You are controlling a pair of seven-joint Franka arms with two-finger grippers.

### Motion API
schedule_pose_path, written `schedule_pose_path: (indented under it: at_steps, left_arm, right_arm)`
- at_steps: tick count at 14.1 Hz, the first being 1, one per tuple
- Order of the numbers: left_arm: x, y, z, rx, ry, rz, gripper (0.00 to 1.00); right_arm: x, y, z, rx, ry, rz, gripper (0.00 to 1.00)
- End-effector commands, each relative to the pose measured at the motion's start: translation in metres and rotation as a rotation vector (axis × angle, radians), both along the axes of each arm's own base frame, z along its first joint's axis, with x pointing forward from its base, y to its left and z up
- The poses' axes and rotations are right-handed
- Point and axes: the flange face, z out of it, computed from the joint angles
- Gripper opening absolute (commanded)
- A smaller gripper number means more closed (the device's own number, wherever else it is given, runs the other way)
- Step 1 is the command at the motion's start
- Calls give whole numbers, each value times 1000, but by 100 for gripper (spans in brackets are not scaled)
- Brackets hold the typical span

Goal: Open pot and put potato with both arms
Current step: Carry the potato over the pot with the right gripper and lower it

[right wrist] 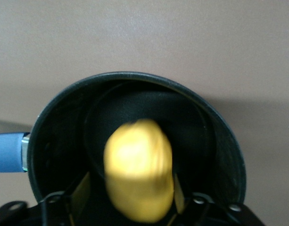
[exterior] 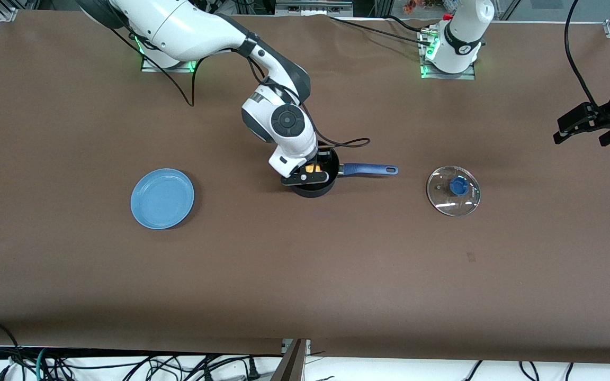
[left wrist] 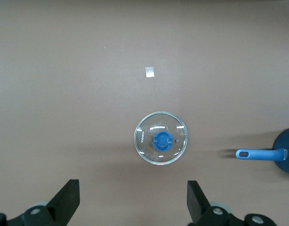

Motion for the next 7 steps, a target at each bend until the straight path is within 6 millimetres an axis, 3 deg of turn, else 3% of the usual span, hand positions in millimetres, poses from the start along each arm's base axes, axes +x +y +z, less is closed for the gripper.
schedule_pose_path:
  at_steps: [1, 3, 5, 7]
  left_arm:
    - [11, 3, -1, -7, 5, 9, 100]
    - [15, 4, 4, -5, -2, 10, 100]
    - [16, 6, 14, -1, -25, 11, 100]
    - [19, 3, 11, 2, -20, 13, 100]
  right_arm:
    - [7, 2, 12, -1, -24, -8, 100]
    - [10, 1, 19, 4, -33, -9, 100]
    - [28, -8, 43, -12, -32, -20, 100]
    - [44, -14, 73, -43, -28, -8, 100]
